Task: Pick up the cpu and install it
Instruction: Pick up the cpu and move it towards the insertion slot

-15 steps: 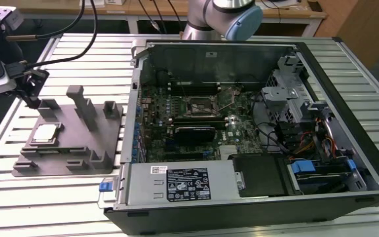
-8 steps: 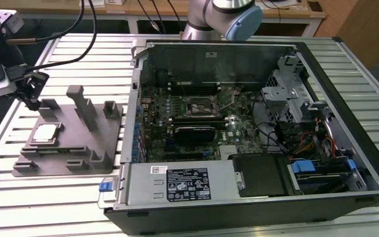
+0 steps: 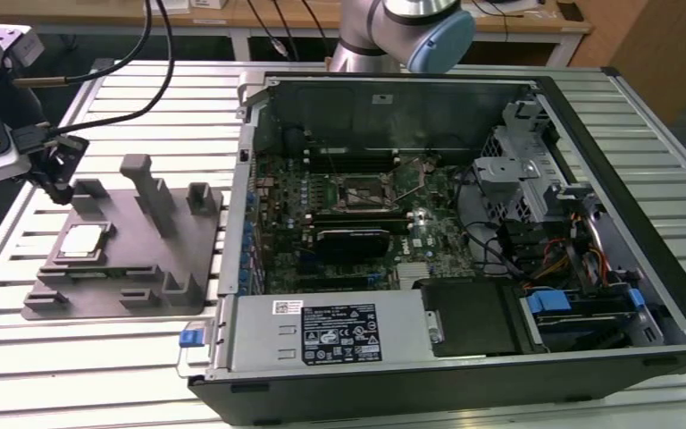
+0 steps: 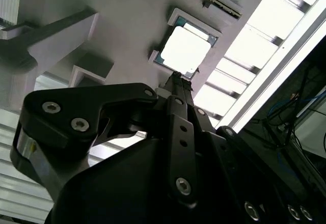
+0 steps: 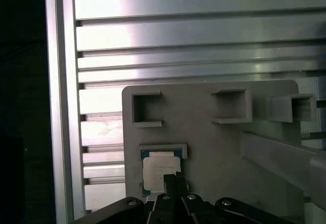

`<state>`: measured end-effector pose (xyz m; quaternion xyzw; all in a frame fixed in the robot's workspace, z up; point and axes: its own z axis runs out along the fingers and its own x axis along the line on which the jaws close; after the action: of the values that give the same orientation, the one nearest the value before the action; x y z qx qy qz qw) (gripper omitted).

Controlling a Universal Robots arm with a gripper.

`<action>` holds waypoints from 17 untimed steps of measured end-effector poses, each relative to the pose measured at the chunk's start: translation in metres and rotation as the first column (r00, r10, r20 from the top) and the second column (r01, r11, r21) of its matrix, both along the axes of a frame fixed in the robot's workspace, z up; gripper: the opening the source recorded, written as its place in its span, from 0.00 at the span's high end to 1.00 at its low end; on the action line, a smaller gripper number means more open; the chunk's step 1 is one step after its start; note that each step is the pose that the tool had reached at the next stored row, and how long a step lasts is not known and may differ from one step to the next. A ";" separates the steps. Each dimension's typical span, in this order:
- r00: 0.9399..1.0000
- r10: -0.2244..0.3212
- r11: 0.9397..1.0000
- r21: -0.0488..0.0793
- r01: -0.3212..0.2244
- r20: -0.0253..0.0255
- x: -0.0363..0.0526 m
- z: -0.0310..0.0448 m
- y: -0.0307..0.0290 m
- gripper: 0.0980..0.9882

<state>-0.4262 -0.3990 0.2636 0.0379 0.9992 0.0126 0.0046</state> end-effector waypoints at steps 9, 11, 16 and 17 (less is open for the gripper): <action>1.000 0.000 1.000 -0.002 0.000 0.000 -0.0018 -0.0080 0.0000 0.99; 1.000 0.000 1.000 -0.003 0.000 0.000 -0.0022 -0.0100 0.0000 0.99; 1.000 0.000 1.000 -0.004 0.000 0.000 -0.0030 -0.0155 -0.0001 0.99; 1.000 0.000 1.000 -0.004 0.000 0.000 -0.0032 -0.0166 -0.0002 0.99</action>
<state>-0.4294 -0.3992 0.2470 0.0379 0.9992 0.0107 0.0046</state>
